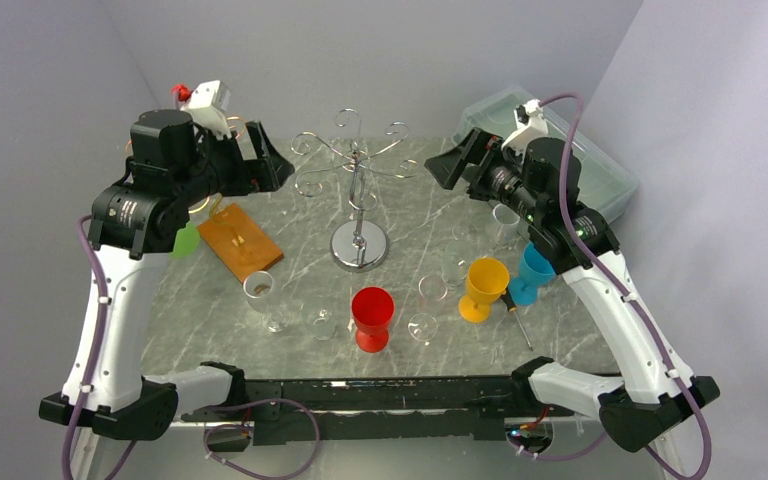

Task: Take the wine glass off the wine glass rack
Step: Reset both arms

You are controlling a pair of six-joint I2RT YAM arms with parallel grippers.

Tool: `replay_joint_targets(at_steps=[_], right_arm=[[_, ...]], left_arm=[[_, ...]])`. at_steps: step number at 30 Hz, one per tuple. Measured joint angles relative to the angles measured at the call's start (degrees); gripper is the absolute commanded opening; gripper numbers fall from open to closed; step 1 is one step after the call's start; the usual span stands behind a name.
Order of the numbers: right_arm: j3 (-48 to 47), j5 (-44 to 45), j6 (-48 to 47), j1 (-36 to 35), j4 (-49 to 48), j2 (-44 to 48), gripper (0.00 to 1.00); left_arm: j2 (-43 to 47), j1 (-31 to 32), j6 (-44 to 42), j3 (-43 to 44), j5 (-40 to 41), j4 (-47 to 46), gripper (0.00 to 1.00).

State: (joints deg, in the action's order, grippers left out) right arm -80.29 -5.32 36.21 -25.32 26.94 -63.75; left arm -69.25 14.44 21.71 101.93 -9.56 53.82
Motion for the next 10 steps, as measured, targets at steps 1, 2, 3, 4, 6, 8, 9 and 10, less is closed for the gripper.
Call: replay_joint_targets(at_steps=[1, 2, 3, 4, 6, 8, 9, 10], right_arm=[[-0.2, 0.31, 0.02, 0.0, -0.04, 0.0, 1.0], [-0.37, 0.55, 0.02, 0.0, -0.04, 0.0, 1.0], [-0.5, 0.81, 0.02, 0.0, -0.04, 0.07, 1.0], [-0.61, 0.98, 0.02, 0.0, 0.0, 0.11, 1.0], [-1.01, 1.46, 0.02, 0.0, 0.07, 0.11, 1.0], [-1.53, 2.08, 0.0, 0.0, 0.0, 0.15, 1.0], [-1.68, 2.32, 0.0, 0.0, 0.0, 0.33, 1.0], [-1.73, 2.4, 0.0, 0.0, 0.02, 0.52, 1.0]], left_arm=[[-0.15, 0.0, 0.0, 0.0, 0.22, -1.27, 1.0], [-0.33, 0.0, -0.04, 0.02, 0.33, -2.62, 1.0], [-0.44, 0.0, -0.07, 0.02, 0.35, -3.87, 0.99], [-0.57, 0.0, -0.09, 0.0, 0.33, -5.16, 1.0], [-0.74, 0.0, -0.24, 0.0, 0.33, -7.1, 1.0], [-0.83, 0.0, -0.48, 0.0, 0.33, -8.57, 0.99], [-0.87, 0.0, -0.79, -0.02, 0.26, -9.11, 0.99], [-0.87, 0.0, -1.07, -0.04, 0.15, -9.53, 1.0]])
